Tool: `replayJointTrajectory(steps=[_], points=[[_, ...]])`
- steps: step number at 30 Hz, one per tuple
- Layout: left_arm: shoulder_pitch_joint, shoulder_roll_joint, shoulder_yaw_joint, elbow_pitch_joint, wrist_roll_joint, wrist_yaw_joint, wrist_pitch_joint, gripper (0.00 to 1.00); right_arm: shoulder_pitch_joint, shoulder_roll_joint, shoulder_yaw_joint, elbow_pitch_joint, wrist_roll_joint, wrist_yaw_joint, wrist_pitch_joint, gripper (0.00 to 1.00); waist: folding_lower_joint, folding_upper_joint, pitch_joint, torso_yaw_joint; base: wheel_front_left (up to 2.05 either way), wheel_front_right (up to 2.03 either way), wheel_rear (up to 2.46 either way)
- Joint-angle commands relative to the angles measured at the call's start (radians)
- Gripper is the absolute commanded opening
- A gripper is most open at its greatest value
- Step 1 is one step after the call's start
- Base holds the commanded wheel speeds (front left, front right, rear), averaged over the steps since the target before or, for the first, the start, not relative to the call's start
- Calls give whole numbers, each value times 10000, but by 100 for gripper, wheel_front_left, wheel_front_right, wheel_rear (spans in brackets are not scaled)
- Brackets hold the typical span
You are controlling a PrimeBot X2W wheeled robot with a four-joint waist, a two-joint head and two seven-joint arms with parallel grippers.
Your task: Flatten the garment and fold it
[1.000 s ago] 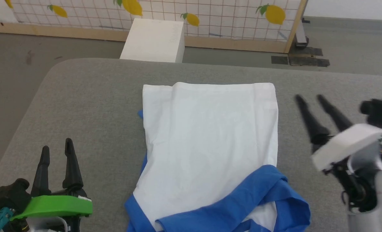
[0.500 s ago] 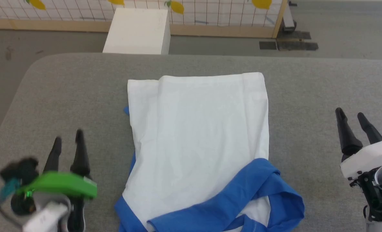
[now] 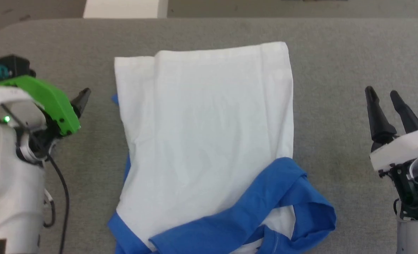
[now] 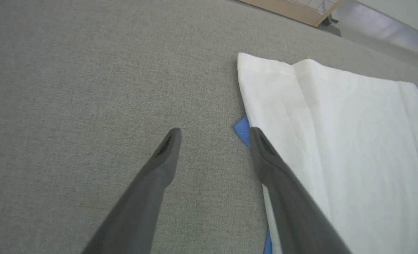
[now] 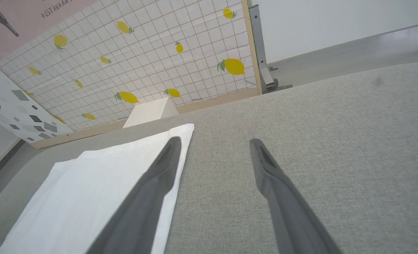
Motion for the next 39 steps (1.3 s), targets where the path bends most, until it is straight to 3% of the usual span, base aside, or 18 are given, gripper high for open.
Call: replayJointTrajectory(steps=[1, 6, 10, 15, 25, 39], points=[[-357, 165, -178, 91, 61, 44, 386, 100, -207, 6, 33, 15, 94, -13, -125, 100, 0, 62, 825, -541, 0, 0, 0], [-988, 609, -697, 199, 364, 96, 1703, 100, -428, 6, 136, 220, 254, -13, -425, 100, 0, 62, 1294, -844, 0, 0, 0], [-1011, 634, -963, 103, 387, 66, 2218, 100, -486, 6, 156, 445, 303, -13, -610, 100, 0, 62, 1409, -933, 0, 0, 0], [-976, 648, -1089, -54, 412, 87, 2346, 100, -578, 6, 163, 591, 290, -13, -710, 100, 0, 62, 1459, -970, 0, 0, 0], [-790, 1245, -1237, 99, 897, 363, 2383, 100, -672, 6, 291, 536, 225, -13, -641, 100, 0, 62, 1596, -1073, 0, 0, 0], [-934, 966, -304, -688, -361, 574, 2416, 100, -648, 7, 334, 766, 198, -13, -628, 100, 0, 62, 1605, -833, 0, 0, 0]])
